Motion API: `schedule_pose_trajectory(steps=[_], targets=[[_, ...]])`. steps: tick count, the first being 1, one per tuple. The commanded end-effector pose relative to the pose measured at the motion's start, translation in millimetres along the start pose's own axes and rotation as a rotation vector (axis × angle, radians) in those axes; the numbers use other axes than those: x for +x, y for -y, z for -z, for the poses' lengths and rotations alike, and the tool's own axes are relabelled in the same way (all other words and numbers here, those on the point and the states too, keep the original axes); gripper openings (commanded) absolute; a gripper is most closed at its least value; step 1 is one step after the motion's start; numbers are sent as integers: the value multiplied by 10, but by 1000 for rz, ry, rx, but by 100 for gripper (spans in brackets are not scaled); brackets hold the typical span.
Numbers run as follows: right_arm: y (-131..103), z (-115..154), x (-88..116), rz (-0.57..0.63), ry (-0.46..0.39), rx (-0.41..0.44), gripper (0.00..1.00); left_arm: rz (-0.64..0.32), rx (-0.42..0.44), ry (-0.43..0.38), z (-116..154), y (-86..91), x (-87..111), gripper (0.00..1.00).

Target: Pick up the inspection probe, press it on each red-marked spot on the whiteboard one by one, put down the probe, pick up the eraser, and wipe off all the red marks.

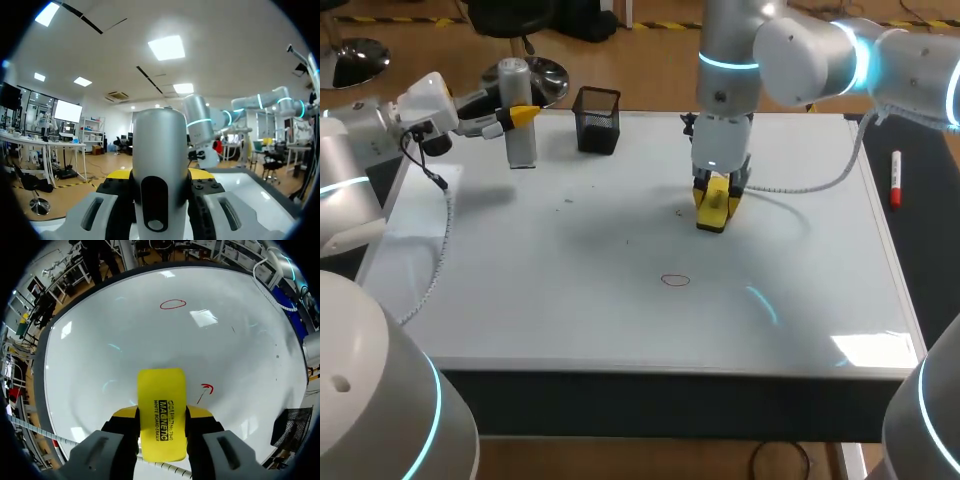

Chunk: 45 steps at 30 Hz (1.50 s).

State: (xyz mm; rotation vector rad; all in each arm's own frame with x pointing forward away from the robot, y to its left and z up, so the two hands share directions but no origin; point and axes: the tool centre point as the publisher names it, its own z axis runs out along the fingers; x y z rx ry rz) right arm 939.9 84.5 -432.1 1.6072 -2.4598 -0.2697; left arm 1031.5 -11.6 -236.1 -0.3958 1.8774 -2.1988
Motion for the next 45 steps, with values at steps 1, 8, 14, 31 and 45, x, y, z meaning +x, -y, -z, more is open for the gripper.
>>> schedule_pose_trajectory(steps=[1,8,14,31,45], targets=[[-55,11,-1,26,0,24,0,-2,0,6,-5,12,17,0],[-212,343,-227,96,28,87,0,-2,0,6,-5,12,17,0],[-268,377,-482,145,53,94,0,-2,0,6,-5,12,17,0],[-330,45,-940,225,56,34,0,-2,0,6,-5,12,17,0],[-218,-121,-686,165,29,1,0,-2,0,6,-5,12,17,0]])
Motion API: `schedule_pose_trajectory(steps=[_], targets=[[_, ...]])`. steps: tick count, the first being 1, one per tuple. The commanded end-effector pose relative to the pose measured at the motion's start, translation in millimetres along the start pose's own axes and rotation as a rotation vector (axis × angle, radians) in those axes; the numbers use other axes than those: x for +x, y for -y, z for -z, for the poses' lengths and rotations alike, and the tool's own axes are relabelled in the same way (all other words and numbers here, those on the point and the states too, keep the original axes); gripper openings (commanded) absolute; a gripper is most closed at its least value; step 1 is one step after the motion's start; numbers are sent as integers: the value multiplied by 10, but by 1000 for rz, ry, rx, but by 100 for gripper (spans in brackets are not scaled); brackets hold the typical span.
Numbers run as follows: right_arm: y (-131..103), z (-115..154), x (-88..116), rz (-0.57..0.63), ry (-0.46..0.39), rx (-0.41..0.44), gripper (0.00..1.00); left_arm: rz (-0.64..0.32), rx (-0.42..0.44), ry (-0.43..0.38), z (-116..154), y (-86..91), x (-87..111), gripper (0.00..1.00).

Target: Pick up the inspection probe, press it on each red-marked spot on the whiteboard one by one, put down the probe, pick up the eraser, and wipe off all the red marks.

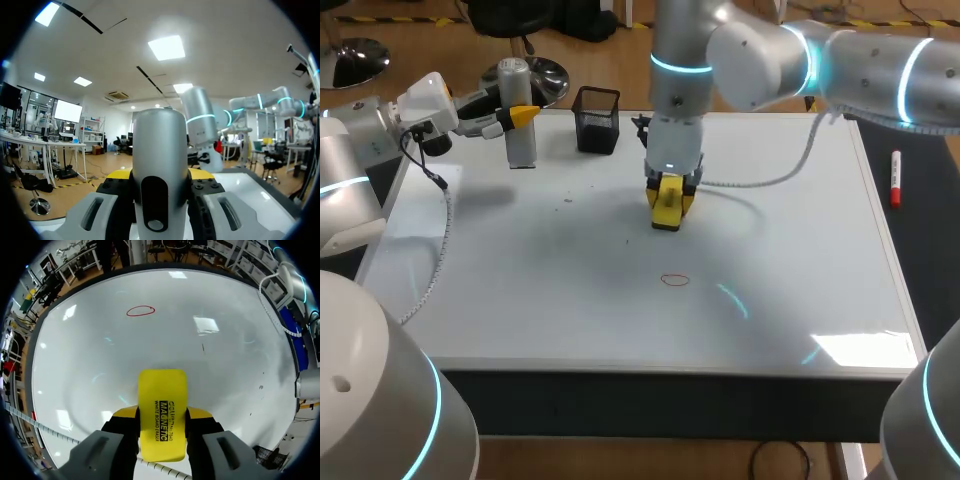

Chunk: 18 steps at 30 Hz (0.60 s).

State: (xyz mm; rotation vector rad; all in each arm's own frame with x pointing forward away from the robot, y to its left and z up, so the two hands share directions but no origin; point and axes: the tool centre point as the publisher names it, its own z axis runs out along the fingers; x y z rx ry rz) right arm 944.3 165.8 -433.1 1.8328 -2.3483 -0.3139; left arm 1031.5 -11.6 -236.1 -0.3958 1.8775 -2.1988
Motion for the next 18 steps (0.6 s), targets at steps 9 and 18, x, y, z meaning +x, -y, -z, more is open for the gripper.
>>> schedule_pose_trajectory(steps=[9,18], targets=[[44,-177,285,-41,-19,-24,0,-2,0,6,-5,12,17,0],[63,-178,571,-95,-44,-21,0,-2,0,6,-5,12,17,0]])
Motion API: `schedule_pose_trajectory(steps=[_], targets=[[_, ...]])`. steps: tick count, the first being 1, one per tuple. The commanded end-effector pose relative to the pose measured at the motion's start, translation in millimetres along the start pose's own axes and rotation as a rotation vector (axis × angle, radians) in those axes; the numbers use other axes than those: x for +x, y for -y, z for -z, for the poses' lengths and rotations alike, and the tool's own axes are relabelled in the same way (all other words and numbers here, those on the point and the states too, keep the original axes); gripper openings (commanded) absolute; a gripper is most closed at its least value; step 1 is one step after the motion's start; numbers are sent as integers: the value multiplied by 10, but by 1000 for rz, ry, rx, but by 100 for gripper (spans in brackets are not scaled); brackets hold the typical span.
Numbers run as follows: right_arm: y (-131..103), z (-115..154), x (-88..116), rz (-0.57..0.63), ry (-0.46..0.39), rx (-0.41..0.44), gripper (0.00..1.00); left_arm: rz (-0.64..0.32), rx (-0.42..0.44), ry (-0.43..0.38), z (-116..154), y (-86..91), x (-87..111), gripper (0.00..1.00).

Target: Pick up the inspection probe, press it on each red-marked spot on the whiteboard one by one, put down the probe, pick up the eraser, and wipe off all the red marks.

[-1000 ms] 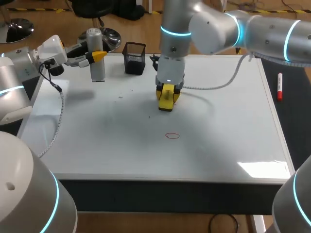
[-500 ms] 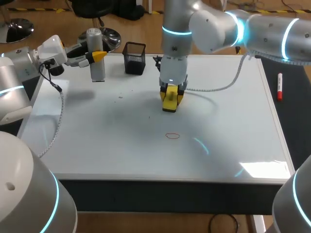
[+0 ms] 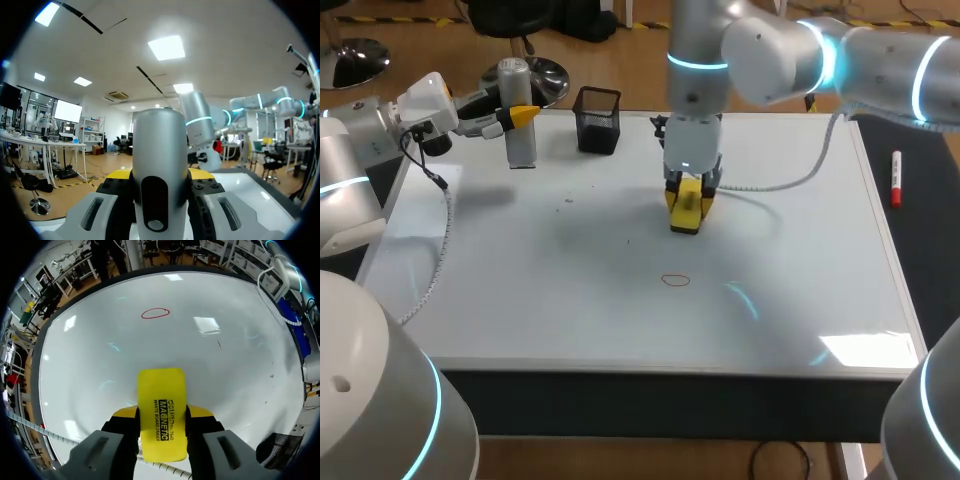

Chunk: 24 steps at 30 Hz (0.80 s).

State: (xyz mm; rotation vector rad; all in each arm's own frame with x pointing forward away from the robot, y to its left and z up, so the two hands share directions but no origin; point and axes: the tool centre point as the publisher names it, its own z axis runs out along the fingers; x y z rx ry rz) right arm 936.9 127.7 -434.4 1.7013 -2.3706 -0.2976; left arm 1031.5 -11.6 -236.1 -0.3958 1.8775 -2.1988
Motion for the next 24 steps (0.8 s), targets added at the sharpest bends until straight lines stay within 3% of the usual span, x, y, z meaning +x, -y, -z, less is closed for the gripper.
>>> schedule_pose_trajectory(steps=[1,15,24], targets=[[71,-175,202,-18,-2,14,0,-2,0,6,-5,12,17,0],[142,83,453,-77,23,67,0,-2,0,6,-5,12,17,0],[182,301,723,-142,63,106,0,-2,0,6,-5,12,17,0]])
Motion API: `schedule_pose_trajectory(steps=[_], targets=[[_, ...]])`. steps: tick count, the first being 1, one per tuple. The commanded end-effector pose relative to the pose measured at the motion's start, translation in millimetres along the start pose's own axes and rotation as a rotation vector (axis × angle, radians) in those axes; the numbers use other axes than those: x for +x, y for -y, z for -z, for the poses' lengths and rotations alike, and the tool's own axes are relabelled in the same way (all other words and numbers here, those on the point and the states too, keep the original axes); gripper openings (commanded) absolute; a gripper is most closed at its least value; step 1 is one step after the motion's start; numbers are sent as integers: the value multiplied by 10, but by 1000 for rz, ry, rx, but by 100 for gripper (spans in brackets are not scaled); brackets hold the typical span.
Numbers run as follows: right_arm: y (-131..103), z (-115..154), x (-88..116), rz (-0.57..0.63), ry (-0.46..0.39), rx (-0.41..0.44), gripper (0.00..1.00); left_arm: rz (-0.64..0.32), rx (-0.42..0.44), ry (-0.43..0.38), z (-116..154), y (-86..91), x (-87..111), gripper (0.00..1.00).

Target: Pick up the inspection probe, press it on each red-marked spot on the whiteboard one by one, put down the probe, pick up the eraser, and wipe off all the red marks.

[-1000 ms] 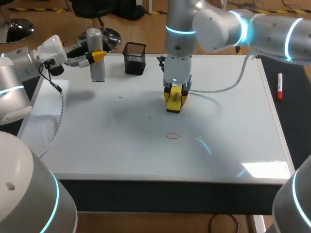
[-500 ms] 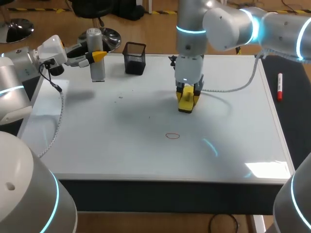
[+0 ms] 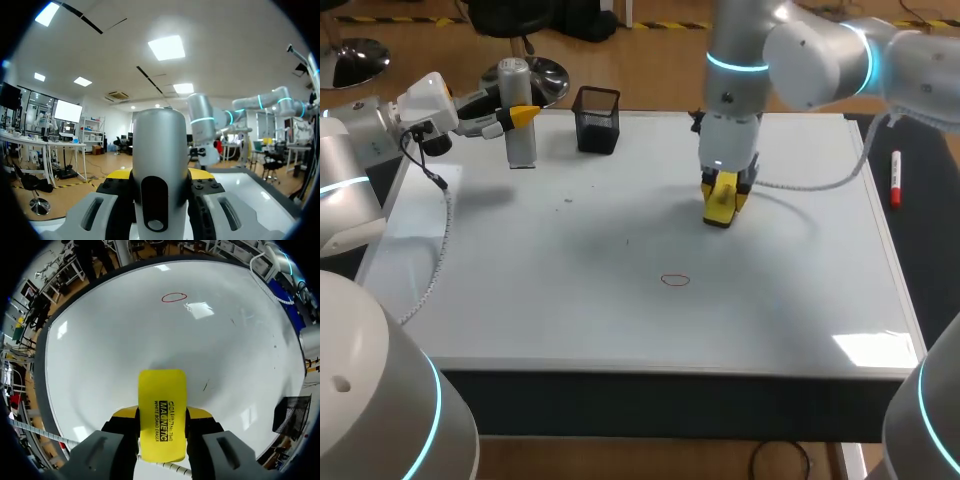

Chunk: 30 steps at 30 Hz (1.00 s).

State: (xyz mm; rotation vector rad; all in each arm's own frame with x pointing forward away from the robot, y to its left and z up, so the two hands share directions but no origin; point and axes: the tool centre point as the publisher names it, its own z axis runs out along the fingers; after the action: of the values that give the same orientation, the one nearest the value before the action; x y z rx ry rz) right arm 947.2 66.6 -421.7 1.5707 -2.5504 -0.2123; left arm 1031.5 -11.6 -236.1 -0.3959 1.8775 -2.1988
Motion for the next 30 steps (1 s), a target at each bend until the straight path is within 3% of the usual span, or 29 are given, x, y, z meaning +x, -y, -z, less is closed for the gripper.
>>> schedule_pose_trajectory(steps=[1,5,12,30], targets=[[-28,159,191,-5,23,20,0,-2,0,6,-5,12,17,0],[20,241,244,-15,57,17,0,-2,0,6,-5,12,17,0],[247,362,340,-48,39,41,0,-2,0,6,-5,12,17,0],[1399,623,580,-205,14,77,0,-2,0,6,-5,12,17,0]])
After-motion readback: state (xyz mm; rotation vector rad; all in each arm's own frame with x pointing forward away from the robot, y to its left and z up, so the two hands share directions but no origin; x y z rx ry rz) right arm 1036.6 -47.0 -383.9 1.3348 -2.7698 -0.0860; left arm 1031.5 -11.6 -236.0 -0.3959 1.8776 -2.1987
